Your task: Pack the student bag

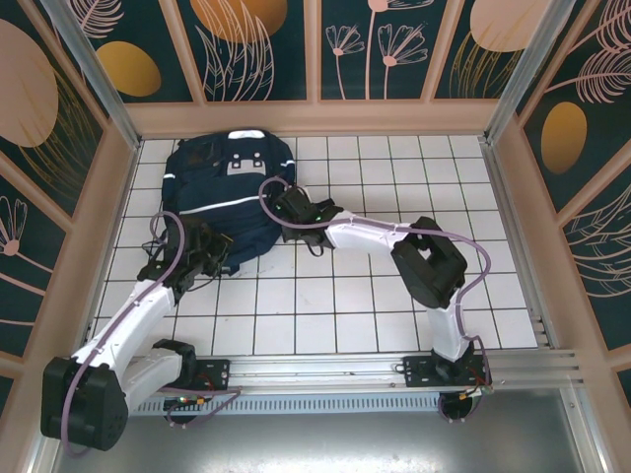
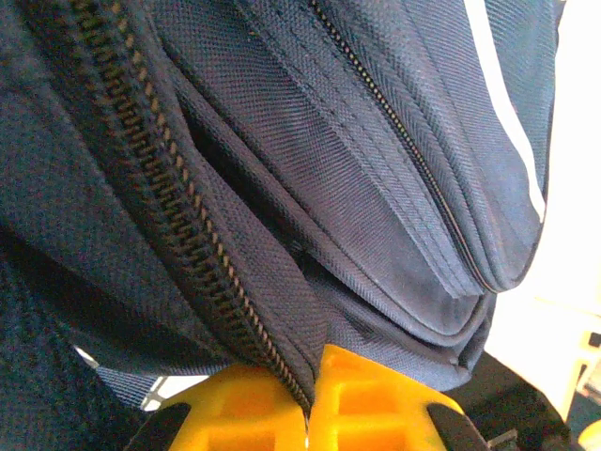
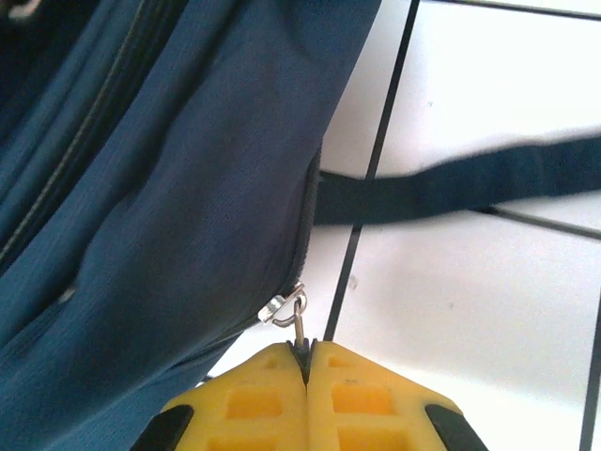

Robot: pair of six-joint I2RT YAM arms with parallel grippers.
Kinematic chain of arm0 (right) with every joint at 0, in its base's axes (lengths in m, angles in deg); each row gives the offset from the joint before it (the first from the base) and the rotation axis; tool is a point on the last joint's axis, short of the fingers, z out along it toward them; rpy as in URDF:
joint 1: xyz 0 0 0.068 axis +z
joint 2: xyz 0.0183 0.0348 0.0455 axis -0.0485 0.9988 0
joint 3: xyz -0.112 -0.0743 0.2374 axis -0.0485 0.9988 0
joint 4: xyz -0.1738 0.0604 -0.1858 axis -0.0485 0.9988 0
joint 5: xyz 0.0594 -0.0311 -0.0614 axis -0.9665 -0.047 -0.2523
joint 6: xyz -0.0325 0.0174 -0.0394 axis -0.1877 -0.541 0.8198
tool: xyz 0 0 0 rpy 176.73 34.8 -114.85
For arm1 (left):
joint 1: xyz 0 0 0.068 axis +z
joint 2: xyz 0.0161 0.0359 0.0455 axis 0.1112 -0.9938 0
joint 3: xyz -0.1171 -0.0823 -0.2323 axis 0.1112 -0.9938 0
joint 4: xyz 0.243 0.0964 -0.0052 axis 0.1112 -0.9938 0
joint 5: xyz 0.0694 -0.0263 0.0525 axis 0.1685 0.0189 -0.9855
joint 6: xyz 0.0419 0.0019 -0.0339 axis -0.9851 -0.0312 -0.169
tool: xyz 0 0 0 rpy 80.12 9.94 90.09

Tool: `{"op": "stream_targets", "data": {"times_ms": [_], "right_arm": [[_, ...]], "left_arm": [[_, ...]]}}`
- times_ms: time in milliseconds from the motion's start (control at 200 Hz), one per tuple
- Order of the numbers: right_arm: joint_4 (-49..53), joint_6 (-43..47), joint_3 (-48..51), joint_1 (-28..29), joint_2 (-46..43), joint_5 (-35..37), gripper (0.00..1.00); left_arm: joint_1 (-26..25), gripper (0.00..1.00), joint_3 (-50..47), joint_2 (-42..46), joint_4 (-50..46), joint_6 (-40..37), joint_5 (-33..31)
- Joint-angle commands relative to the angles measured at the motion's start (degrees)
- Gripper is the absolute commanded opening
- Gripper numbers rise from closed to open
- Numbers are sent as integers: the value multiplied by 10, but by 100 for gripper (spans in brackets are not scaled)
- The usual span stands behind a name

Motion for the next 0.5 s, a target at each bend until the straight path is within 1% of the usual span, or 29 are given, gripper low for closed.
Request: {"op": "stream_targets", "data": {"times_ms": [0,165,330,495], "right_arm": [[27,33,-9,-67,24,71,0],[15,42,-65,-112,70,39,0],[16,36,-108,-153,114,5,0],[18,37,-148,-180,146,-41,0]], "left_arm": [[28,0,30,28,-58,-41,2],[43,0,67,51,-111,-74,44],[56,0,142,60,-188,-126,42],[57,0,176,61,-212,-143,76]]}}
